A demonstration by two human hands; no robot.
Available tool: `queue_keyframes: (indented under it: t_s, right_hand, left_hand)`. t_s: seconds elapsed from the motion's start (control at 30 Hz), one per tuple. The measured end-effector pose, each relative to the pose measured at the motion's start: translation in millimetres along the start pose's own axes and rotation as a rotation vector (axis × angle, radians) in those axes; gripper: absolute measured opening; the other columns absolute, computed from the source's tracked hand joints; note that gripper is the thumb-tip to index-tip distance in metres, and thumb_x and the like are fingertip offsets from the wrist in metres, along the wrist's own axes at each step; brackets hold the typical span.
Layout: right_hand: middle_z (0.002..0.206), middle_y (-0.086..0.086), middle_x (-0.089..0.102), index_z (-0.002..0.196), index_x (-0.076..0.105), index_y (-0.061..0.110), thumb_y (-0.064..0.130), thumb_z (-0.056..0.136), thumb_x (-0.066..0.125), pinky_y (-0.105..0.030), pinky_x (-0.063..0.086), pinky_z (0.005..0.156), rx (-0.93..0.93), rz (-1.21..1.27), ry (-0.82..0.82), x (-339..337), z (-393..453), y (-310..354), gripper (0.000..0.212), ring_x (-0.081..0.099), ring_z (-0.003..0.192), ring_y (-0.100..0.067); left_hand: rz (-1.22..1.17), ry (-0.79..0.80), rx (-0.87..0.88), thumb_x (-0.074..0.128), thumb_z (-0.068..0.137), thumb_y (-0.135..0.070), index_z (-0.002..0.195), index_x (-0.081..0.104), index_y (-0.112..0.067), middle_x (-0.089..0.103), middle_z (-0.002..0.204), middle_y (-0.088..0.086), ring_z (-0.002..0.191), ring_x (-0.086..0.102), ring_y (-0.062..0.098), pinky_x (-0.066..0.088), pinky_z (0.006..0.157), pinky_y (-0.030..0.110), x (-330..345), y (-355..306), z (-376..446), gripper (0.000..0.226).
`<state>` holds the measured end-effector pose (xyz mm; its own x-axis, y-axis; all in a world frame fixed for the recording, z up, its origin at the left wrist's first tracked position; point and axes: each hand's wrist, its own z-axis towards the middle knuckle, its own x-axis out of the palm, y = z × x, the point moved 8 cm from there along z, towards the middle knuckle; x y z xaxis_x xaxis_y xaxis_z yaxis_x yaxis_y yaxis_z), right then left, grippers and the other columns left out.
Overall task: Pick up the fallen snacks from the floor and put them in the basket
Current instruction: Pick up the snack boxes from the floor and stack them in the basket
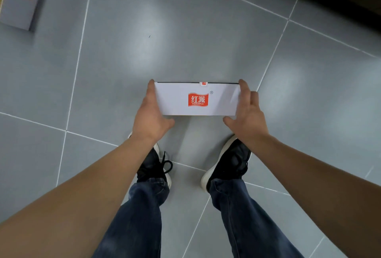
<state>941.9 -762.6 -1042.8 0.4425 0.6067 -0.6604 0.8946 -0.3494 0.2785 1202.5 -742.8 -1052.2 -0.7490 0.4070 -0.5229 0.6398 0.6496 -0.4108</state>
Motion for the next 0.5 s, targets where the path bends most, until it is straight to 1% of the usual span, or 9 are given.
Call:
queue_keyframes:
  t_s: [0.03, 0.07, 0.1, 0.13, 0.2, 0.3, 0.37, 0.43, 0.5]
  right_hand:
    - [0.140, -0.006, 0.029, 0.154, 0.006, 0.029, 0.018, 0.077, 0.077, -0.042, 0.049, 0.095, -0.045, -0.090, -0.029, -1, 3, 3, 0.105, 0.048, 0.118, -0.033]
    - [0.144, -0.007, 0.026, 0.153, 0.006, 0.028, 0.023, 0.074, 0.079, -0.044, 0.044, 0.105, -0.091, -0.196, -0.065, -4, 6, 7, 0.108, 0.041, 0.128, -0.033]
    - [0.149, -0.008, 0.022, 0.153, 0.005, 0.027, 0.028, 0.072, 0.080, -0.046, 0.035, 0.114, -0.136, -0.301, -0.094, -6, 9, 12, 0.110, 0.032, 0.136, -0.034]
    - [0.154, -0.009, 0.018, 0.153, 0.003, 0.027, 0.032, 0.072, 0.080, -0.047, 0.024, 0.120, -0.178, -0.395, -0.104, -6, 12, 18, 0.112, 0.024, 0.143, -0.035]
    - [0.160, -0.009, 0.010, 0.154, -0.003, 0.026, 0.038, 0.073, 0.078, -0.049, 0.010, 0.123, -0.252, -0.529, -0.073, -3, 20, 28, 0.115, 0.010, 0.149, -0.036]
    - [0.162, -0.007, 0.003, 0.153, -0.013, 0.027, 0.043, 0.076, 0.074, -0.049, 0.003, 0.124, -0.348, -0.645, 0.000, 7, 29, 39, 0.117, 0.001, 0.152, -0.034]
    - [0.161, -0.007, 0.010, 0.154, -0.011, 0.025, 0.043, 0.078, 0.073, -0.048, 0.005, 0.124, -0.381, -0.670, 0.023, 13, 33, 42, 0.115, 0.007, 0.151, -0.034]
    - [0.154, -0.007, 0.024, 0.154, -0.003, 0.022, 0.041, 0.078, 0.073, -0.047, 0.011, 0.123, -0.401, -0.671, 0.034, 15, 35, 43, 0.110, 0.019, 0.147, -0.033]
    - [0.150, -0.007, 0.032, 0.155, 0.004, 0.020, 0.039, 0.078, 0.074, -0.046, 0.014, 0.123, -0.418, -0.667, 0.054, 12, 30, 44, 0.106, 0.026, 0.143, -0.032]
  left_hand:
    - [0.044, -0.033, 0.047, 0.077, 0.072, -0.013, 0.155, 0.000, -0.031, 0.037, 0.147, 0.003, 0.117, 0.052, 0.026, 0.044, 0.088, 0.030, -1, -3, 1, 0.115]
    - [0.121, -0.066, 0.111, 0.078, 0.072, -0.015, 0.156, 0.000, -0.031, 0.027, 0.154, 0.005, 0.124, 0.048, 0.028, 0.046, 0.092, 0.035, -3, -9, 3, 0.115]
    - [0.230, -0.090, 0.177, 0.078, 0.072, -0.017, 0.156, 0.001, -0.031, 0.017, 0.159, 0.006, 0.132, 0.041, 0.031, 0.046, 0.099, 0.041, -5, -16, 4, 0.115]
    - [0.353, -0.100, 0.237, 0.079, 0.071, -0.021, 0.156, 0.002, -0.031, 0.008, 0.162, 0.008, 0.140, 0.030, 0.034, 0.041, 0.105, 0.047, -5, -22, 7, 0.115]
    - [0.568, -0.098, 0.349, 0.080, 0.070, -0.028, 0.155, 0.001, -0.031, -0.001, 0.163, 0.009, 0.148, 0.009, 0.036, 0.027, 0.116, 0.051, -2, -35, 11, 0.116]
    - [0.774, -0.040, 0.456, 0.079, 0.070, -0.034, 0.154, -0.006, -0.033, -0.005, 0.163, 0.008, 0.150, -0.005, 0.035, 0.011, 0.120, 0.052, 9, -46, 20, 0.119]
    - [0.821, 0.009, 0.446, 0.077, 0.072, -0.032, 0.153, -0.009, -0.032, 0.001, 0.162, 0.008, 0.150, -0.005, 0.035, 0.008, 0.121, 0.051, 16, -45, 28, 0.118]
    - [0.837, 0.020, 0.449, 0.077, 0.072, -0.030, 0.153, -0.001, -0.028, 0.021, 0.155, 0.011, 0.147, 0.009, 0.036, 0.014, 0.120, 0.049, 18, -46, 31, 0.112]
    - [0.862, 0.013, 0.477, 0.077, 0.070, -0.030, 0.152, 0.009, -0.024, 0.038, 0.142, 0.011, 0.140, 0.026, 0.035, 0.019, 0.118, 0.047, 16, -48, 25, 0.107]
